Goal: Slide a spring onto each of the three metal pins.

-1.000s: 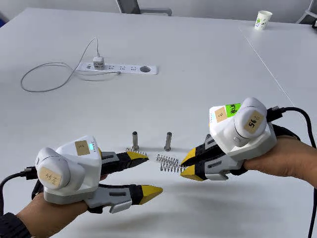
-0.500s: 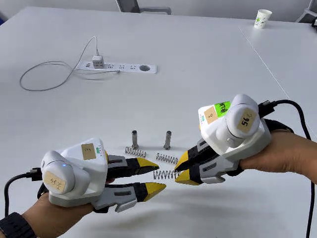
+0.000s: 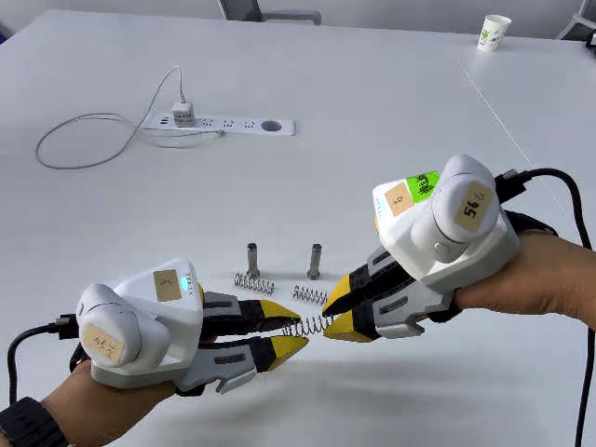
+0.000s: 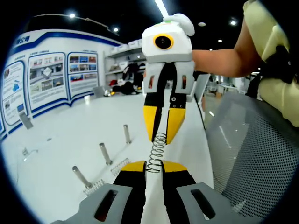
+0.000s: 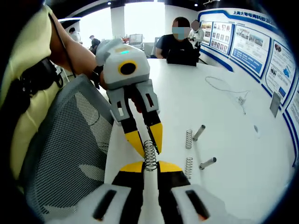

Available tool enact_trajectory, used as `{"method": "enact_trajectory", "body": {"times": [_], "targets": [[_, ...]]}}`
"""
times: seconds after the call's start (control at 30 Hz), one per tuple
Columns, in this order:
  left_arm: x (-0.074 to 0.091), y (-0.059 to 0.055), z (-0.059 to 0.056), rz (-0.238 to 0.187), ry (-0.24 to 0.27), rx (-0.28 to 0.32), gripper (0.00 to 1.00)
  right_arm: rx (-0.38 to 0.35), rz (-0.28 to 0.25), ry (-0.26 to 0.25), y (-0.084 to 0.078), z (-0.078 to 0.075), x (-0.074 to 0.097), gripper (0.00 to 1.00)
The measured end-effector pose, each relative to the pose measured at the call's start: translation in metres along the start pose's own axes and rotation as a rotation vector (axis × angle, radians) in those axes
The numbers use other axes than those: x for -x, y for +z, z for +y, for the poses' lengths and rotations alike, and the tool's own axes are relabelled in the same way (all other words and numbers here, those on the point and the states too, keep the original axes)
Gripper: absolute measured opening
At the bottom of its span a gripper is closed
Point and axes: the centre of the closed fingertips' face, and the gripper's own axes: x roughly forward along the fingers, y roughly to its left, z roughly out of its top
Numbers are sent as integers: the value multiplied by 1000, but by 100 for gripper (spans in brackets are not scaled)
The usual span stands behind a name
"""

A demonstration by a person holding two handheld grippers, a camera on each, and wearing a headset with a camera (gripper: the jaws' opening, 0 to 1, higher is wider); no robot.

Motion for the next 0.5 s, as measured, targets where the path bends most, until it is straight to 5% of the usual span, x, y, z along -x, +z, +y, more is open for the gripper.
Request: {"method": "enact_trajectory", "body": {"times": [0.5], "targets": [[-2,-2,-2,14,-7,-10,12,45,-27,-5,24,3,-3,11]]}}
